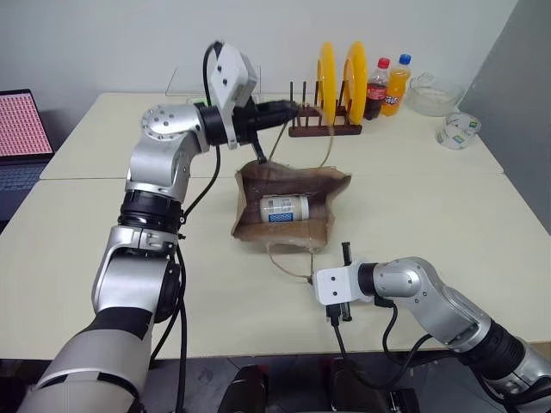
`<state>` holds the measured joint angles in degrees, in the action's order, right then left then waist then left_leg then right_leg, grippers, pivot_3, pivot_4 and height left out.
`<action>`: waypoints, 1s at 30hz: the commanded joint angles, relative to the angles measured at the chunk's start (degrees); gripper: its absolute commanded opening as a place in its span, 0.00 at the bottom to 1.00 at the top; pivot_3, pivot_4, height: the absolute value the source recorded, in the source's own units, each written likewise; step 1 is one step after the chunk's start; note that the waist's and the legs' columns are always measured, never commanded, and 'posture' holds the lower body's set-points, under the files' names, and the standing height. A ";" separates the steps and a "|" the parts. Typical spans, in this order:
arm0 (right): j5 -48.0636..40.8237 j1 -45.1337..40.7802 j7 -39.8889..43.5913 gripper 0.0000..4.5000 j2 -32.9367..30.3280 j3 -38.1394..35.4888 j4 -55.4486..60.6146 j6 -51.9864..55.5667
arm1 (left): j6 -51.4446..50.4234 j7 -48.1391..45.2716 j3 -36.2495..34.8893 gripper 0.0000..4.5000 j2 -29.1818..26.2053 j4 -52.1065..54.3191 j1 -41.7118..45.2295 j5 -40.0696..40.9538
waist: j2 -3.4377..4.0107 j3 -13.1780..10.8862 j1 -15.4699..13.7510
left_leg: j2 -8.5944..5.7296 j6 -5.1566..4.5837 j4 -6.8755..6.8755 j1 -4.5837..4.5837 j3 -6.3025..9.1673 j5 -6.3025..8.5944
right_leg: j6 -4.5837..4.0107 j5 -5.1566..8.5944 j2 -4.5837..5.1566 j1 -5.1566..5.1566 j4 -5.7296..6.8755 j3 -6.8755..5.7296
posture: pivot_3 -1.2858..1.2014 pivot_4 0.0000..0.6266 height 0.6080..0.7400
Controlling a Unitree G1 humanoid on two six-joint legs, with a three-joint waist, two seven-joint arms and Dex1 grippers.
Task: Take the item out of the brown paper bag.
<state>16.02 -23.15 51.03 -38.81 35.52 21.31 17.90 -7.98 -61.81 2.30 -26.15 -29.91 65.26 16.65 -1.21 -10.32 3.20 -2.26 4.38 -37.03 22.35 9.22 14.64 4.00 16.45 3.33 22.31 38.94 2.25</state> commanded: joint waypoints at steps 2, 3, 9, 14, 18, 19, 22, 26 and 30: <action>1.30 2.20 2.91 0.01 -0.44 1.29 -0.03 -0.29 | 2.25 0.70 -2.03 0.00 0.22 -1.35 3.08 -0.08 | 0.00 0.00 0.00 | 0.00 0.02 0.00 0.00 0.00 -0.01 | 0.00 0.00 0.00 0.00 0.01 0.00 | 0.52 0.24 1.00; 1.60 2.33 2.91 0.01 -0.47 1.12 -0.04 -0.45 | 2.45 0.64 -2.15 0.00 0.24 -1.81 3.48 -0.10 | 0.00 0.00 0.01 | 0.00 0.03 0.00 0.00 0.00 -0.01 | 0.00 0.00 0.00 0.00 0.00 0.00 | 0.52 0.24 1.00; -0.57 3.40 -1.20 0.01 2.83 -5.16 0.88 0.29 | 0.30 -4.84 -2.15 0.00 -0.76 -1.44 3.70 2.21 | 0.00 -0.01 0.03 | 0.00 0.03 0.00 0.01 0.00 -0.02 | 0.00 0.00 0.00 0.01 0.01 0.00 | 0.52 0.24 1.00; -4.99 6.09 -3.03 0.19 6.51 -11.26 6.18 4.53 | -2.68 -9.31 -1.52 0.00 -1.88 2.47 1.22 3.30 | -0.01 -0.02 0.05 | 0.00 0.04 0.00 0.02 0.00 -0.02 | 0.00 0.00 -0.01 0.04 0.03 0.02 | 0.52 0.24 1.00; -10.63 8.43 -2.86 0.50 8.33 -15.96 13.58 10.39 | -5.50 -10.92 -1.40 0.00 -1.89 6.00 -0.50 4.25 | -0.01 -0.02 0.03 | 0.00 0.03 0.01 0.02 0.00 -0.02 | 0.00 0.00 -0.01 0.03 0.03 0.02 | 0.52 0.24 1.00; -12.65 8.96 -2.30 0.57 8.30 -17.55 16.07 12.62 | -6.21 -11.24 -1.32 0.00 -1.93 6.88 -0.93 4.53 | -0.01 -0.02 0.04 | 0.00 0.03 0.01 0.02 0.01 -0.02 | 0.00 0.00 0.00 0.03 0.03 0.02 | 0.52 0.24 1.00; -18.57 10.53 -0.65 0.64 6.75 -22.68 22.45 18.43 | -7.93 -11.90 -1.21 0.00 -1.98 8.83 -1.77 5.10 | -0.01 -0.02 -0.02 | 0.00 -0.01 0.00 0.04 0.01 0.00 | 0.00 0.00 0.00 0.03 0.03 0.02 | 0.52 0.24 1.00; -25.71 12.29 0.90 0.64 3.35 -29.81 28.23 24.63 | -9.83 -12.02 -1.35 0.00 -1.70 10.38 -2.29 5.76 | -0.01 -0.02 -0.13 | 0.01 -0.16 0.00 0.03 0.02 0.09 | 0.00 0.00 0.00 0.01 0.03 0.01 | 0.52 0.24 1.00; -31.35 11.86 0.57 0.64 1.10 -35.63 29.88 28.33 | -12.25 -12.34 -1.46 0.00 -1.69 12.03 -2.61 7.02 | -0.01 -0.03 -0.12 | 0.00 -0.17 0.00 0.03 -0.01 0.10 | 0.00 0.00 0.00 0.01 0.03 0.03 | 0.52 0.24 1.00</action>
<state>-12.79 -10.30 51.94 -37.36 2.57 48.79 45.37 -19.51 -73.92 1.91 -27.62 -20.60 62.16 21.87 -1.22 -10.35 3.08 -2.25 4.21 -37.03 22.38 9.20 14.74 3.99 16.44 3.32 22.32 38.97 2.27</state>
